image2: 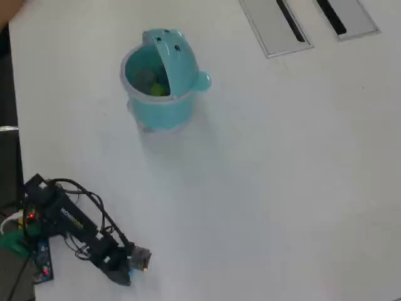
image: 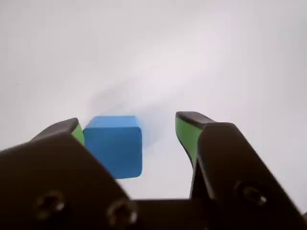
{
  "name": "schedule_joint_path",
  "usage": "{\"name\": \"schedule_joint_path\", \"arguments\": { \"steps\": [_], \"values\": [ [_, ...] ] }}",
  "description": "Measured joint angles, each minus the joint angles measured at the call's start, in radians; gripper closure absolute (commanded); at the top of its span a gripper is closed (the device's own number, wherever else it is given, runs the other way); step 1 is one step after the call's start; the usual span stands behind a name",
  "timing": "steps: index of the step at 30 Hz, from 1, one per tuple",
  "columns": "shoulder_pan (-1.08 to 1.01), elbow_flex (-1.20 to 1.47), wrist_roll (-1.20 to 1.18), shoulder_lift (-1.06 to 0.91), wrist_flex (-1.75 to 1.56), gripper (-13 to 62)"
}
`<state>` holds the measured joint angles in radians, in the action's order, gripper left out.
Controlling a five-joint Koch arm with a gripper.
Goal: Grasp RGB lego blocks and put them in the bin one by one.
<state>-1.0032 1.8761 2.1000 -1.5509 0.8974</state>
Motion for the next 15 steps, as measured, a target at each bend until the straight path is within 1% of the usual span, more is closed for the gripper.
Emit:
{"name": "schedule_joint_path", "arguments": {
  "steps": [15],
  "values": [
    [-0.012, 0.029, 0.028, 0.000, 0.126, 14.2]
  ]
}}
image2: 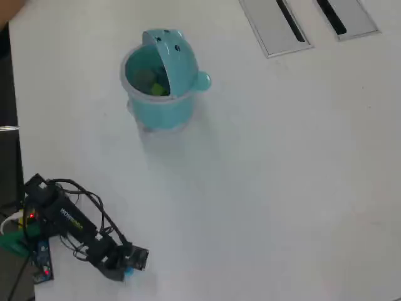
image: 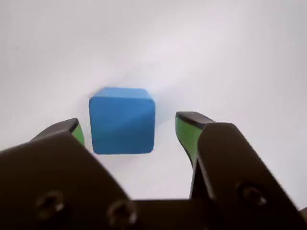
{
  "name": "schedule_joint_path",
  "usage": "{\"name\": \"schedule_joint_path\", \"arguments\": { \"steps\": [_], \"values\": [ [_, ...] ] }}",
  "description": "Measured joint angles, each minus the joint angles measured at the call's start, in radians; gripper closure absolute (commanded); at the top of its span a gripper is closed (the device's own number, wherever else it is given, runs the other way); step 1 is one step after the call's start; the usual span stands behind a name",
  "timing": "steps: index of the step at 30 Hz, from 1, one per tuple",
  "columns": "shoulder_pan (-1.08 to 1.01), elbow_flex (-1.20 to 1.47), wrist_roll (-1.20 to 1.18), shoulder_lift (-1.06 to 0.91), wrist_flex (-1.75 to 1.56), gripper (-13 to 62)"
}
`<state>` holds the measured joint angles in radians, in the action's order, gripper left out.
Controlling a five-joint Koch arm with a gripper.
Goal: Grasp RGB lego blocks and put them in the bin one by one.
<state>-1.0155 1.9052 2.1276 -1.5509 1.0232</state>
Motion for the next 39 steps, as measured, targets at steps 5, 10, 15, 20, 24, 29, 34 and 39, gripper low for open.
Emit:
{"name": "schedule_joint_path", "arguments": {
  "steps": [5, 10, 15, 20, 24, 29, 34, 39],
  "values": [
    [0.003, 0.005, 0.000, 0.000, 0.020, 13.9],
    [0.006, 0.005, 0.000, 0.025, 0.018, 13.9],
    [0.021, 0.005, 0.000, 0.040, 0.012, 15.6],
    [0.040, 0.005, -0.017, 0.067, -0.005, 22.6],
    [0.041, 0.003, -0.035, 0.089, -0.012, 30.6],
    [0.051, 0.003, -0.066, 0.097, -0.032, 39.0],
    [0.066, 0.005, -0.055, 0.091, -0.046, 38.9],
    [0.132, 0.005, -0.048, 0.020, -0.072, 38.9]
  ]
}}
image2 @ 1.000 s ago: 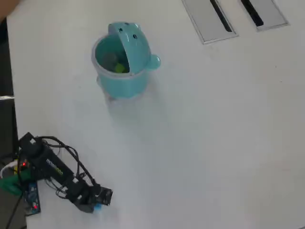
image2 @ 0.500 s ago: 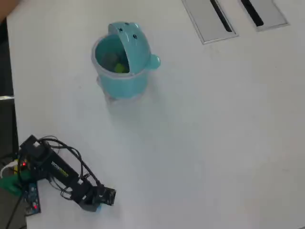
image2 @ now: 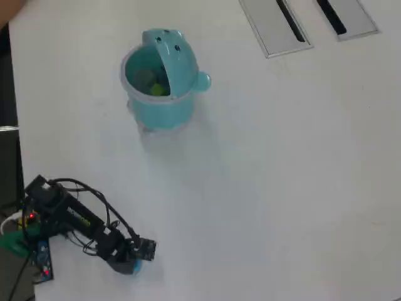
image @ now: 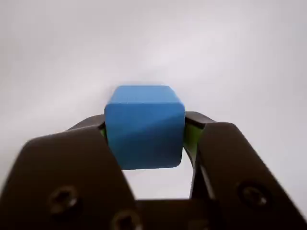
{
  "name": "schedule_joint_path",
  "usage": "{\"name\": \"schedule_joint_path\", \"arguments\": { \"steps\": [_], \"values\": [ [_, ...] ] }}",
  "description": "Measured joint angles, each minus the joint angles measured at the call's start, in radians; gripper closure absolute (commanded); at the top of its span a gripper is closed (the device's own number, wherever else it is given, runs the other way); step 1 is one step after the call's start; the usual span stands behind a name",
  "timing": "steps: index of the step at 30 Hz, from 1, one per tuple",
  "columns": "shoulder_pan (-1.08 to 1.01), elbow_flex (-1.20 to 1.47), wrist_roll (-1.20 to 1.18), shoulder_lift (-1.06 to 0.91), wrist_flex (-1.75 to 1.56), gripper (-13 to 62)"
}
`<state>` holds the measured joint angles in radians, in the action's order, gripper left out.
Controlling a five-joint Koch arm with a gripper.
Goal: Grasp RGB lego blocks and put them in the bin one by one.
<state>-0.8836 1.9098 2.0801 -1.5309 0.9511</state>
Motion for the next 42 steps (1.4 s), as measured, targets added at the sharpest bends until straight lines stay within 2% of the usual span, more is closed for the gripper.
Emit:
{"name": "schedule_joint_path", "arguments": {
  "steps": [18, 31, 42],
  "values": [
    [0.291, 0.003, -0.018, -0.121, -0.370, 38.9],
    [0.486, 0.003, -0.268, -0.155, -0.549, 38.9],
    [0.767, 0.003, -0.428, -0.310, -0.563, 39.0]
  ]
}}
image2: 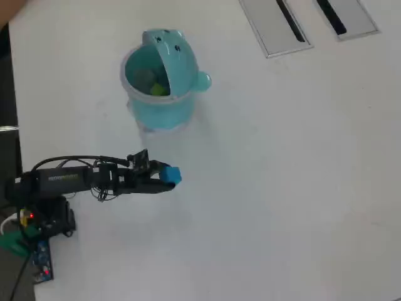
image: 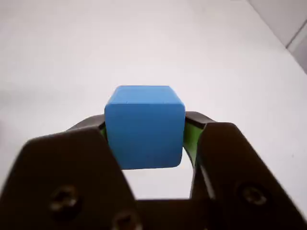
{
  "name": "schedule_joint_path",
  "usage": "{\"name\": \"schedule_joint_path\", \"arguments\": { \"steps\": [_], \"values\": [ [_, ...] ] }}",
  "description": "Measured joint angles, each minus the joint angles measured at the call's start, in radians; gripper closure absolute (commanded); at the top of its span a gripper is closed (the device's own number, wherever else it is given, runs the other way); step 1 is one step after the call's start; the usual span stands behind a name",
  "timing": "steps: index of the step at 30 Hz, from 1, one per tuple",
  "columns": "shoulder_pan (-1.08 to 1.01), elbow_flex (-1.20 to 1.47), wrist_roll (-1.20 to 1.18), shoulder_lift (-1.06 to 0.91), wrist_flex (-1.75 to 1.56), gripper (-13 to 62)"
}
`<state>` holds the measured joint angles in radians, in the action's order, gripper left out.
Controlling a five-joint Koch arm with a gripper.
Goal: Grasp RGB lego blocks and put them in the bin one by one.
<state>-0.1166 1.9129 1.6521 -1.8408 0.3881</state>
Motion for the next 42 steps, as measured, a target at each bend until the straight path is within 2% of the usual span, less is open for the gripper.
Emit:
{"name": "schedule_joint_path", "arguments": {
  "steps": [10, 14, 17, 20, 23, 24, 28, 35, 42],
  "values": [
    [0.192, -0.009, 0.028, -0.003, -0.155, 39.1],
    [0.293, -0.011, 0.222, -0.003, -0.252, 39.1],
    [0.367, -0.034, 0.456, -0.011, -0.262, 39.1],
    [0.443, -0.058, 0.528, -0.069, -0.264, 39.1],
    [0.511, -0.135, 0.529, -0.071, -0.262, 39.1],
    [0.546, -0.236, 0.476, -0.071, -0.264, 39.1],
    [0.569, -0.285, 0.396, -0.037, -0.253, 39.0],
    [0.670, -0.454, 0.265, 0.129, -0.245, 39.0],
    [0.706, -0.676, 0.244, 0.262, -0.245, 38.9]
  ]
}}
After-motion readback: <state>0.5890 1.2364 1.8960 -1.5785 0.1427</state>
